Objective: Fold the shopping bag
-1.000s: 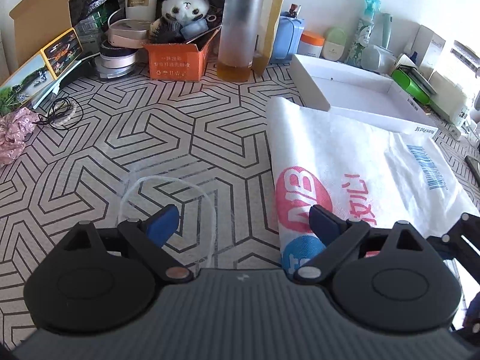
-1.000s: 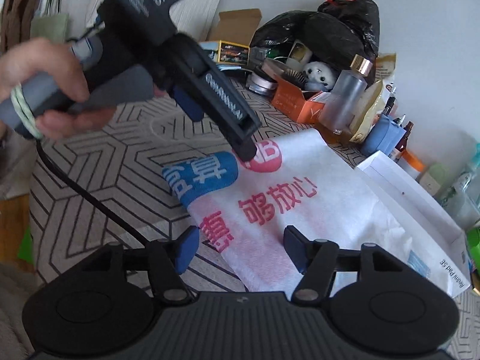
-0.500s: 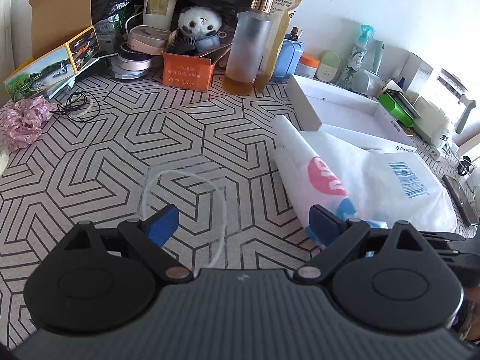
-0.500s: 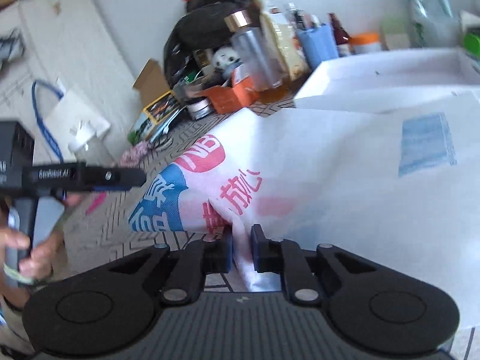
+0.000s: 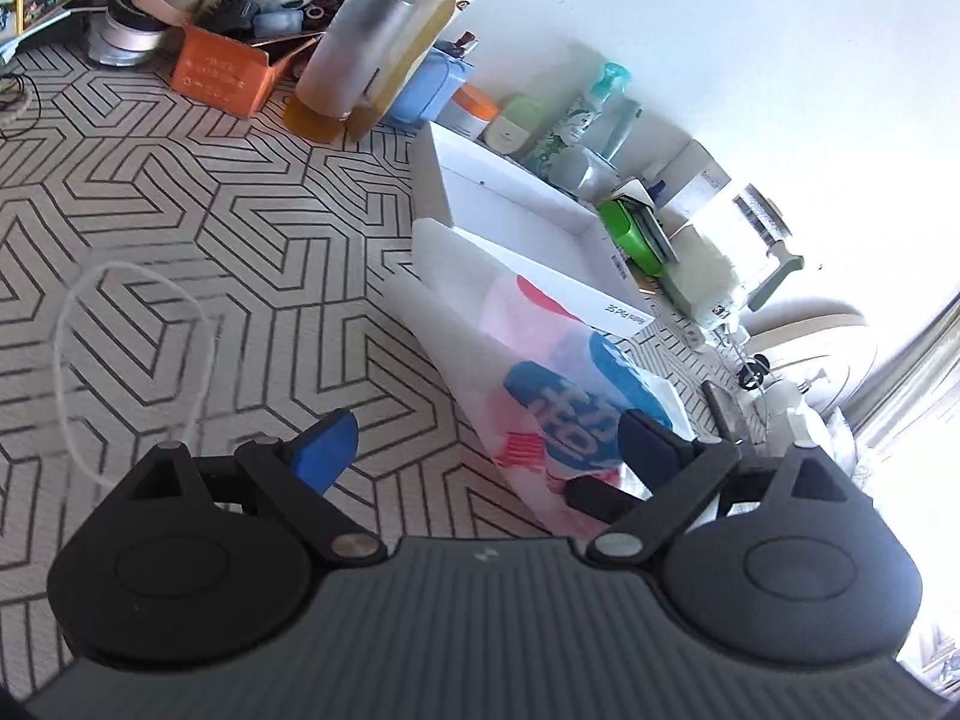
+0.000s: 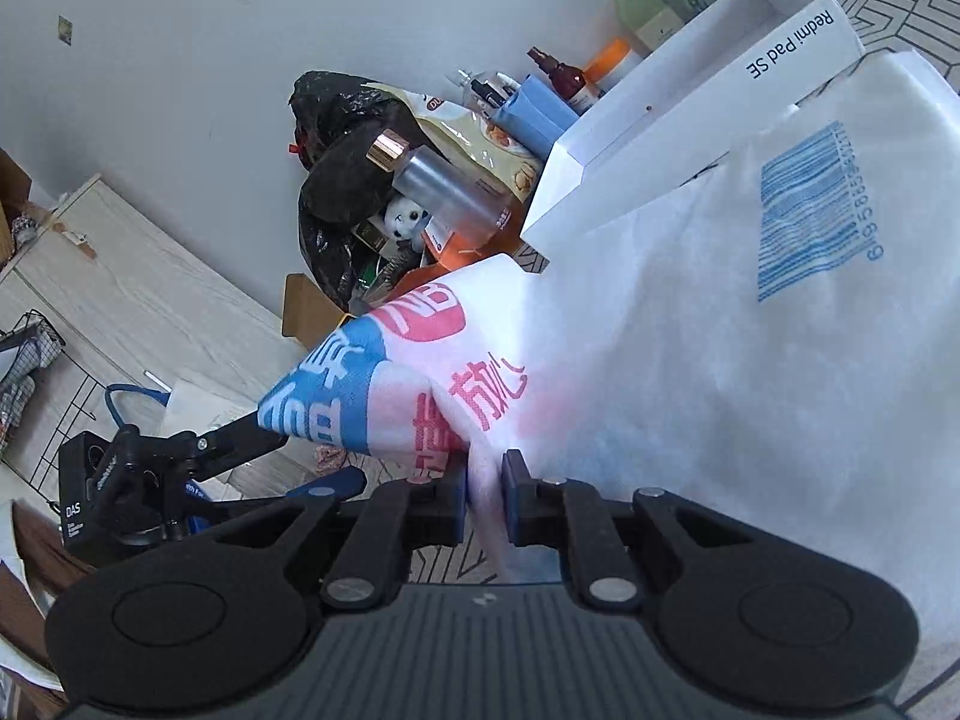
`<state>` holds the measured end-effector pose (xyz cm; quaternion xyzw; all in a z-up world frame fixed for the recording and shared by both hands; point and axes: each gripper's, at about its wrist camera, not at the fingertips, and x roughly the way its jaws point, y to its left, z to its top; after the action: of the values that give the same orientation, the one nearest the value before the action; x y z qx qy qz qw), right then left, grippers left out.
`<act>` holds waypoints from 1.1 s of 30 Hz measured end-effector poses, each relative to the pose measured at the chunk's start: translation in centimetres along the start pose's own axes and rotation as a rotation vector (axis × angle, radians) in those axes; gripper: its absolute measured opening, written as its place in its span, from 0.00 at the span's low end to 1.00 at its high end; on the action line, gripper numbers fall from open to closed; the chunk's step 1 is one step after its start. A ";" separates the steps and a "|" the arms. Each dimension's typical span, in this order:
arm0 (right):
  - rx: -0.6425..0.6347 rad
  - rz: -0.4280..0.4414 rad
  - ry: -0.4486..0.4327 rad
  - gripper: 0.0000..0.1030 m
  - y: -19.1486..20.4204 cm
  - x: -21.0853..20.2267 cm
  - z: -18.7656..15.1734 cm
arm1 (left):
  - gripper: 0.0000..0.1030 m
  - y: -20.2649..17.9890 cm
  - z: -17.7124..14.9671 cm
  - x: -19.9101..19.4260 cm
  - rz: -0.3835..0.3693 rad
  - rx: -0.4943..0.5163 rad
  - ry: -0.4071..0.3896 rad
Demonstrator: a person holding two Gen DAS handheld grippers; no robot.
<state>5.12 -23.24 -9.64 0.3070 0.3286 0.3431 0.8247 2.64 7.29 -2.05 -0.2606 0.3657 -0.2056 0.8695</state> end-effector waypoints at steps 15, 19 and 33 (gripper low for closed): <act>-0.249 -0.061 0.004 0.13 5.2 1.4 -2.9 | 0.50 -0.5 -0.7 3.3 0.023 -0.037 0.034; -0.298 -0.043 0.031 0.39 6.0 -0.6 -2.8 | 0.42 -0.3 -0.7 3.6 0.148 0.004 0.017; -0.494 -0.391 0.038 0.16 4.2 -3.4 -4.0 | 0.42 -3.2 -1.1 2.0 0.036 0.209 -0.092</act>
<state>-1.24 -22.36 -7.83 0.0217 0.3033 0.2532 0.9184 2.56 3.33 -1.83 -0.1709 0.3067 -0.2151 0.9113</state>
